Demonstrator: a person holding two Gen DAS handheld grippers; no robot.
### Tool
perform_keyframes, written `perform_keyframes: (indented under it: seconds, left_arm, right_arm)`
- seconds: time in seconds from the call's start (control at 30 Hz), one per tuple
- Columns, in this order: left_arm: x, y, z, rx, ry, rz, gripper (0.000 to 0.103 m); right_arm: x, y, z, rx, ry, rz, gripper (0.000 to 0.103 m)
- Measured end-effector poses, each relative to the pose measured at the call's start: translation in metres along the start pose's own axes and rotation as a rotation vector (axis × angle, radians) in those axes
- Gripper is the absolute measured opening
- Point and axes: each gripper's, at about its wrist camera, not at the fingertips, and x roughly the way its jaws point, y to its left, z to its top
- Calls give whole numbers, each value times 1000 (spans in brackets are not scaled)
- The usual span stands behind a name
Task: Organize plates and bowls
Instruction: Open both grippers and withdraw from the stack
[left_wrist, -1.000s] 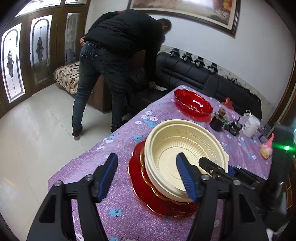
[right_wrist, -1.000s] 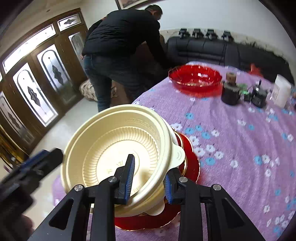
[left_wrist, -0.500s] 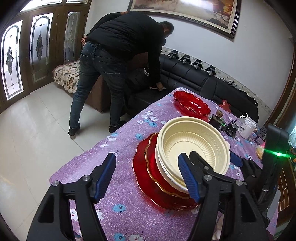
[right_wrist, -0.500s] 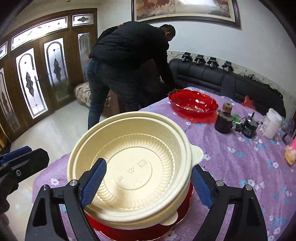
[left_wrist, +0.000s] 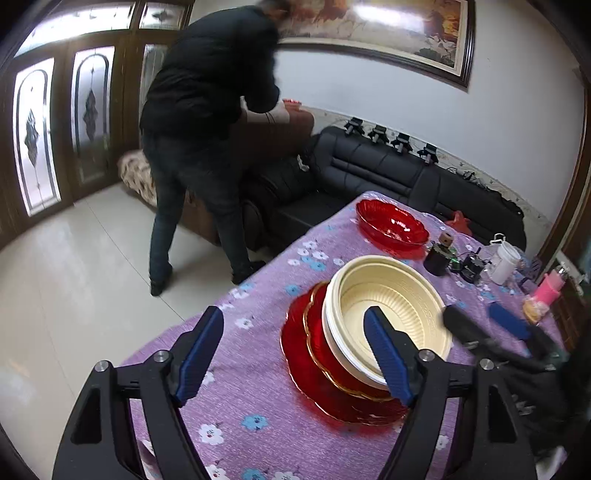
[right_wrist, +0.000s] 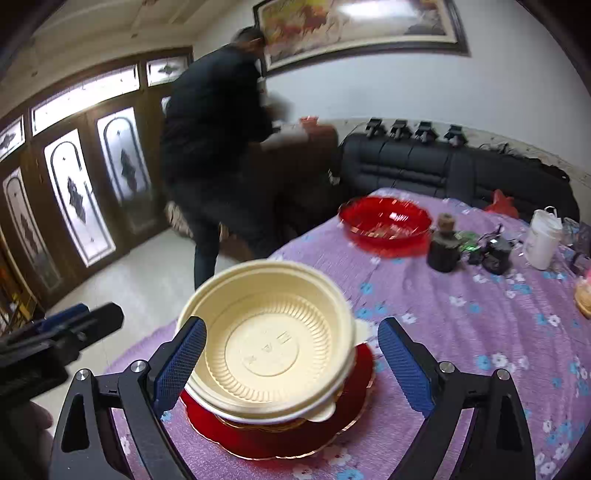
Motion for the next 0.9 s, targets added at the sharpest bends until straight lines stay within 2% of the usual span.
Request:
perform_keyframes:
  seconds: [0.1, 0.17, 0.2, 0.23, 0.33, 0.4, 0.6, 0.9]
  left_arm:
    - [-7, -12, -4, 35, -42, 25, 86]
    - [-12, -19, -8, 44, -72, 25, 93]
    - [-14, -23, -11, 49, -84, 20, 97]
    - [-16, -30, -15, 61, -94, 20, 98]
    - [-16, -48, -22, 102, -94, 11, 100]
    - [-11, -62, -27, 144, -69, 0, 100]
    - [1, -90, -38, 205, -11, 10, 99]
    - [7, -101, -48, 234, 18, 34, 99]
  right_arm:
    - [-31, -4, 0, 5, -106, -77, 97]
    - [-59, -8, -5, 30, -211, -186, 103]
    - [-69, -15, -10, 70, -242, -225, 103]
    - [-72, -20, -13, 104, -236, -236, 103]
    - [-63, -52, -30, 260, -111, -179, 103]
    - [-60, -62, -45, 299, -76, -211, 103]
    - [-68, -62, -67, 318, -73, -255, 103]
    - [-78, -64, -76, 305, -77, -287, 103]
